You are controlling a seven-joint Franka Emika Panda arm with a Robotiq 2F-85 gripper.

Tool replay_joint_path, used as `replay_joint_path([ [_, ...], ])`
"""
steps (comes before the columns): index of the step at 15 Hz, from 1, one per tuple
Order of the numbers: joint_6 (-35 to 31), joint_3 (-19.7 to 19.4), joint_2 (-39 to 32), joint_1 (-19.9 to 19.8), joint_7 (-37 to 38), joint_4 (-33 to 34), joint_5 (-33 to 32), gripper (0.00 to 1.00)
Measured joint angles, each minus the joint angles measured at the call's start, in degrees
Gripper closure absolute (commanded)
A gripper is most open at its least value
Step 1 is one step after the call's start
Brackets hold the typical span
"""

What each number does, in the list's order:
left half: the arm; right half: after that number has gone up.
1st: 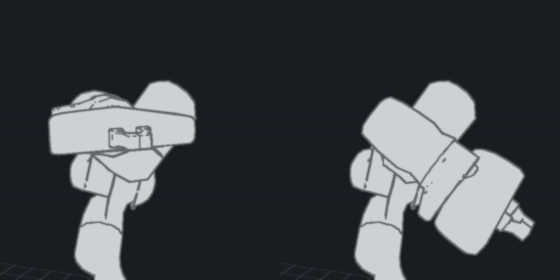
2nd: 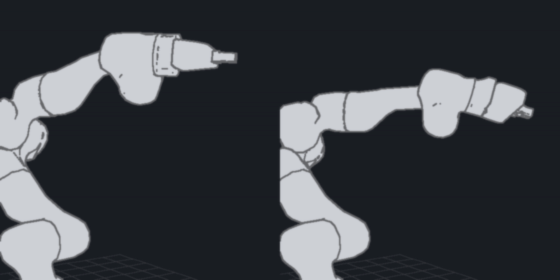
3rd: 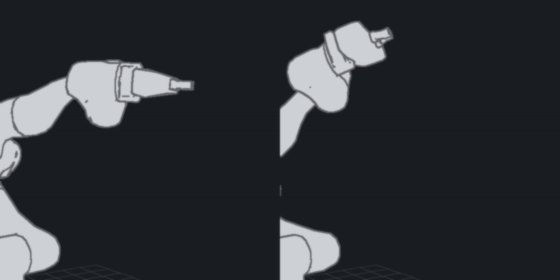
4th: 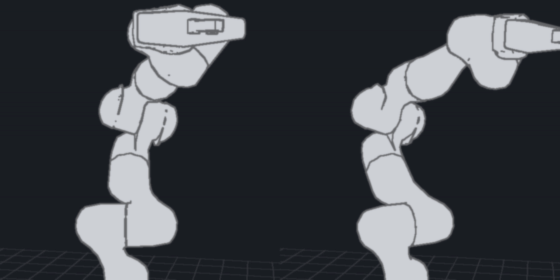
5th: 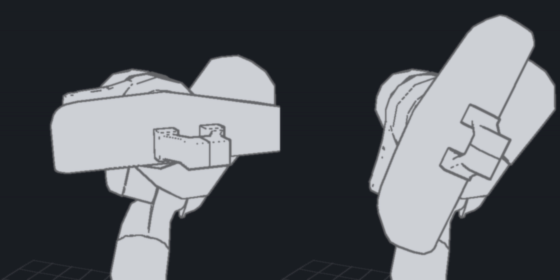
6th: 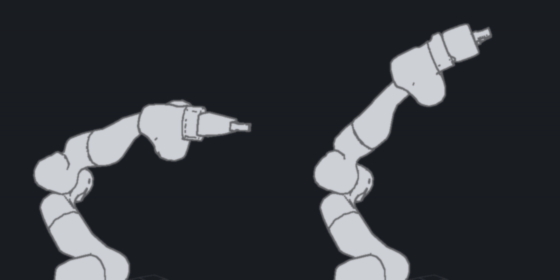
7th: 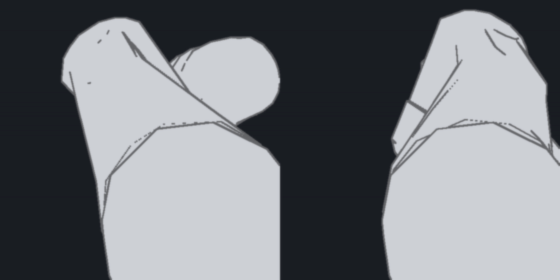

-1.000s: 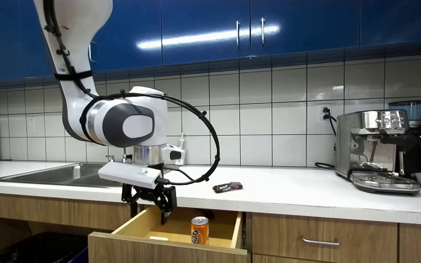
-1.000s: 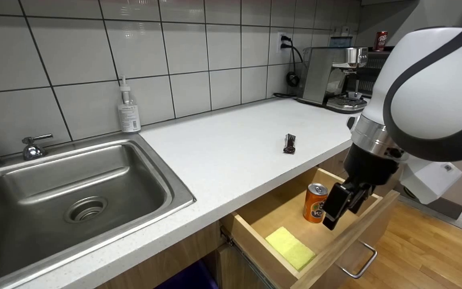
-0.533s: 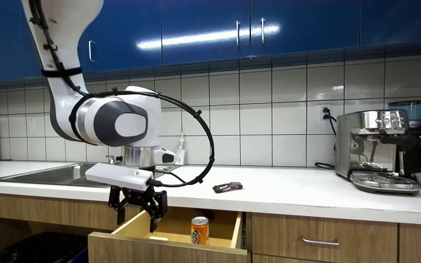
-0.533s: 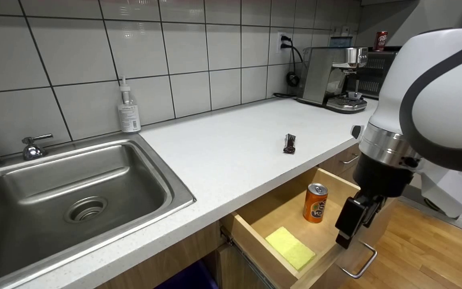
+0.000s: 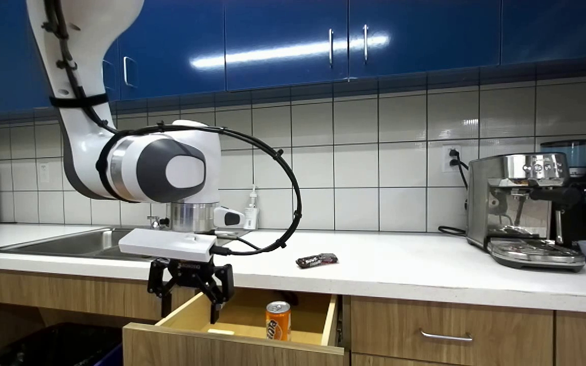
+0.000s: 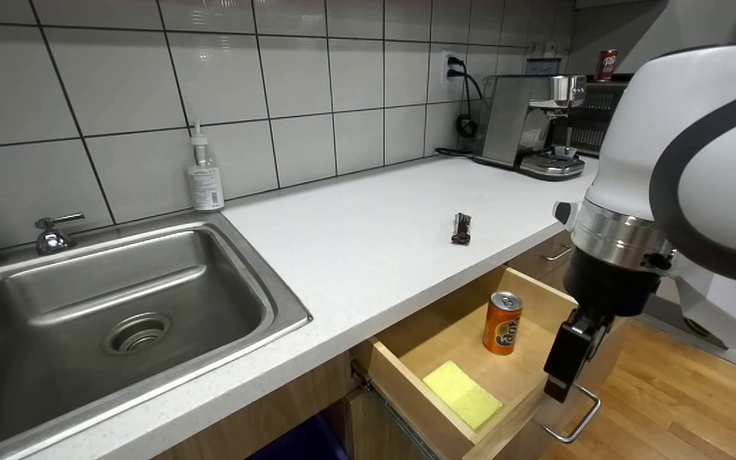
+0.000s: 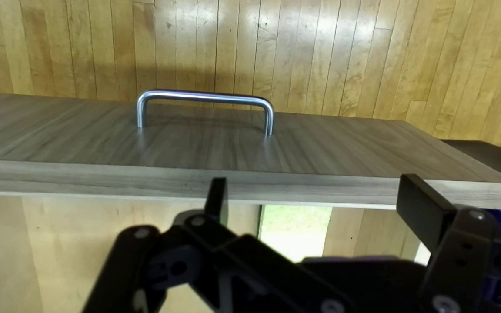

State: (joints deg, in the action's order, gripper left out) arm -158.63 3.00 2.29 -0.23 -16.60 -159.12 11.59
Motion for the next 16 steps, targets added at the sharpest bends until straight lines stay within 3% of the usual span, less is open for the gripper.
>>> replay_joint_path([
  [8,4.5,-0.6,-0.3,0.9,-0.7,0.0,5.5,0.0],
  [16,4.6,-1.5,-2.3,0.9,-0.7,0.0,6.0,0.0],
])
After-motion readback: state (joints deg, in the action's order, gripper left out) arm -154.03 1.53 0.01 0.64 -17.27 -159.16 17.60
